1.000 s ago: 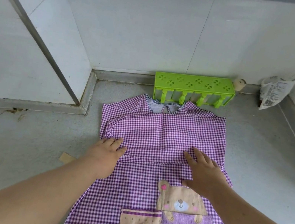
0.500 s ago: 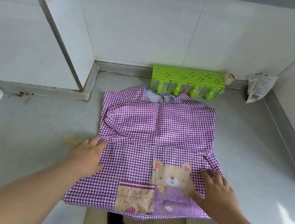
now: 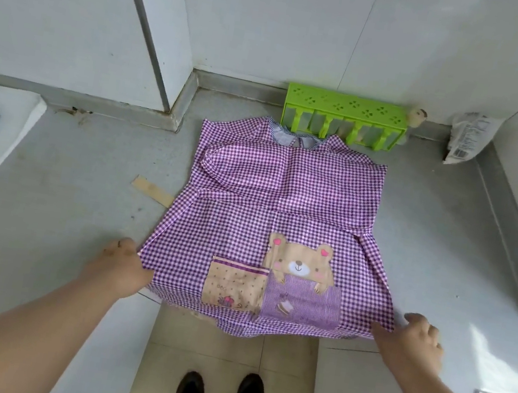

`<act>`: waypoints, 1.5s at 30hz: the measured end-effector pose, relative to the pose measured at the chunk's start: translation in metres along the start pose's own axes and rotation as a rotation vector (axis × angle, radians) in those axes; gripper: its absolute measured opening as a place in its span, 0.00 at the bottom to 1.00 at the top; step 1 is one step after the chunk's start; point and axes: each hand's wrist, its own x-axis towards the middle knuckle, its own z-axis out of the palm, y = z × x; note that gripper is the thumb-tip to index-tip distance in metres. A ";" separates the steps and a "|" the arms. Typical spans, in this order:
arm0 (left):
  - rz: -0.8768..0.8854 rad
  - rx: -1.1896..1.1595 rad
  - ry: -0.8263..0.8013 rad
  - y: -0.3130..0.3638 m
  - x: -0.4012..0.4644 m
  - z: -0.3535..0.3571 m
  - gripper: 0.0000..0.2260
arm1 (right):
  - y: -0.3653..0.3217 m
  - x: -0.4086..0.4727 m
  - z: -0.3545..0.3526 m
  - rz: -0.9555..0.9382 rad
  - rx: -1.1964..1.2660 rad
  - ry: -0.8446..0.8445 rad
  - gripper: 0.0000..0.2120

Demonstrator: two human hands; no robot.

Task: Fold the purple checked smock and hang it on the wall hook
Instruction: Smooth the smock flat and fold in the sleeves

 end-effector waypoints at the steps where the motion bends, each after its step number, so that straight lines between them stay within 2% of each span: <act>1: -0.012 -0.022 0.010 -0.002 -0.003 0.000 0.26 | 0.004 -0.002 0.001 0.032 0.068 0.000 0.28; 3: -0.016 -0.038 0.028 -0.005 -0.005 0.000 0.21 | 0.010 -0.006 0.006 0.063 0.178 -0.024 0.15; 6: 0.030 -0.008 0.045 -0.008 -0.005 0.000 0.16 | 0.014 -0.007 0.018 0.143 0.228 -0.093 0.13; 8: 0.060 0.026 0.028 -0.011 -0.005 0.000 0.13 | 0.017 -0.002 0.032 0.230 0.362 -0.136 0.13; 10: 0.074 0.053 0.026 -0.010 -0.005 -0.001 0.14 | 0.022 0.004 0.042 0.234 0.501 -0.156 0.08; 13: 0.085 0.064 0.028 -0.008 -0.008 -0.002 0.16 | 0.027 0.009 0.049 0.208 0.555 -0.145 0.09; 19: 0.101 -0.172 0.037 0.004 -0.030 -0.011 0.09 | 0.024 0.008 0.046 0.170 0.475 -0.124 0.10; 22: 0.145 -0.346 0.002 0.010 -0.035 -0.025 0.11 | 0.017 -0.001 0.038 0.099 0.399 -0.134 0.09; 23: 0.148 -0.450 -0.016 0.011 -0.034 -0.030 0.13 | 0.011 -0.003 0.032 0.070 0.397 -0.144 0.12; 24: 0.117 -0.581 -0.062 0.011 -0.032 -0.034 0.17 | 0.004 -0.006 0.022 0.026 0.416 -0.137 0.15; 26: 0.022 -0.805 -0.267 0.004 -0.030 -0.038 0.29 | -0.012 -0.013 -0.003 -0.017 0.652 -0.115 0.18; 28: -0.024 -0.796 -0.564 -0.013 -0.031 -0.035 0.36 | -0.016 -0.021 -0.027 -0.018 0.864 -0.209 0.22; 30: 0.018 -0.600 -0.732 -0.028 -0.040 -0.027 0.33 | -0.007 -0.031 -0.035 -0.060 0.728 -0.459 0.28; 31: 0.042 -0.516 -0.732 -0.031 -0.043 -0.024 0.29 | 0.003 -0.035 -0.029 -0.085 0.582 -0.523 0.36; 32: 0.057 -0.507 -0.704 -0.032 -0.047 -0.024 0.25 | 0.018 -0.030 -0.017 -0.124 0.440 -0.513 0.44; 33: 0.082 -0.576 -0.674 -0.030 -0.048 -0.026 0.21 | 0.021 -0.033 -0.011 -0.161 0.347 -0.489 0.44; 34: 0.138 -0.699 -0.642 -0.026 -0.050 -0.030 0.17 | 0.018 -0.039 -0.011 -0.174 0.317 -0.475 0.38; 35: 0.191 -0.849 -0.613 -0.022 -0.051 -0.036 0.16 | 0.010 -0.043 -0.014 -0.194 0.352 -0.470 0.31; 37: 0.292 -1.040 -0.599 -0.013 -0.064 -0.050 0.19 | -0.010 -0.044 -0.028 -0.142 0.748 -0.514 0.24; 38: 0.333 -1.025 -0.613 -0.013 -0.066 -0.053 0.23 | -0.018 -0.048 -0.039 -0.130 0.942 -0.583 0.23; 39: 0.354 -0.933 -0.628 -0.014 -0.069 -0.053 0.27 | -0.023 -0.048 -0.048 -0.154 1.020 -0.652 0.25; 40: 0.362 -0.804 -0.616 -0.018 -0.068 -0.049 0.30 | -0.026 -0.051 -0.055 -0.200 0.946 -0.706 0.28; 41: 0.364 -0.684 -0.593 -0.025 -0.064 -0.040 0.30 | -0.023 -0.054 -0.055 -0.260 0.768 -0.696 0.32; 42: 0.362 -0.614 -0.554 -0.030 -0.060 -0.031 0.28 | -0.015 -0.056 -0.051 -0.306 0.586 -0.678 0.33; 44: 0.344 -0.624 -0.461 -0.029 -0.053 -0.018 0.17 | -0.011 -0.069 -0.043 -0.356 0.309 -0.646 0.24; 45: 0.334 -0.648 -0.433 -0.025 -0.052 -0.018 0.14 | -0.013 -0.072 -0.042 -0.357 0.255 -0.604 0.18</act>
